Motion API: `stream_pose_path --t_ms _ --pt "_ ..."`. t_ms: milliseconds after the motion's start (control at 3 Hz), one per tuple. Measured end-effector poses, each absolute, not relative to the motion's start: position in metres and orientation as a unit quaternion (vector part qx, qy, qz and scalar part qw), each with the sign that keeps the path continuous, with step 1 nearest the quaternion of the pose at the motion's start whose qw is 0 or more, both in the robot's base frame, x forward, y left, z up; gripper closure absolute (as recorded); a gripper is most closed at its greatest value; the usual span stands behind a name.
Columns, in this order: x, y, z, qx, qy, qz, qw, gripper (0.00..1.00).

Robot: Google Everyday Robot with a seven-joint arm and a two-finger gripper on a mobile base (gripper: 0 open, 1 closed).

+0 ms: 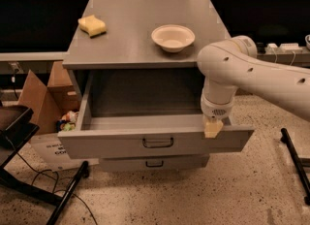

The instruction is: Open top drawer

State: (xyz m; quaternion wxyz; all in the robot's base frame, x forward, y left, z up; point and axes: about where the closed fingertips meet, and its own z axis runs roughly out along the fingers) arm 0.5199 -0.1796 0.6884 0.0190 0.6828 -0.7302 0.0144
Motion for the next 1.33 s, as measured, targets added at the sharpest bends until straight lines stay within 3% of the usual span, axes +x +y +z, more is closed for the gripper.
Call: stream_pose_path --t_ms 1000,1333 --pt "0.5198 -0.1796 0.6884 0.683 -0.730 0.014 0.019 0.05" --pt "0.5198 -0.1796 0.6884 0.683 -0.730 0.014 0.019 0.00"
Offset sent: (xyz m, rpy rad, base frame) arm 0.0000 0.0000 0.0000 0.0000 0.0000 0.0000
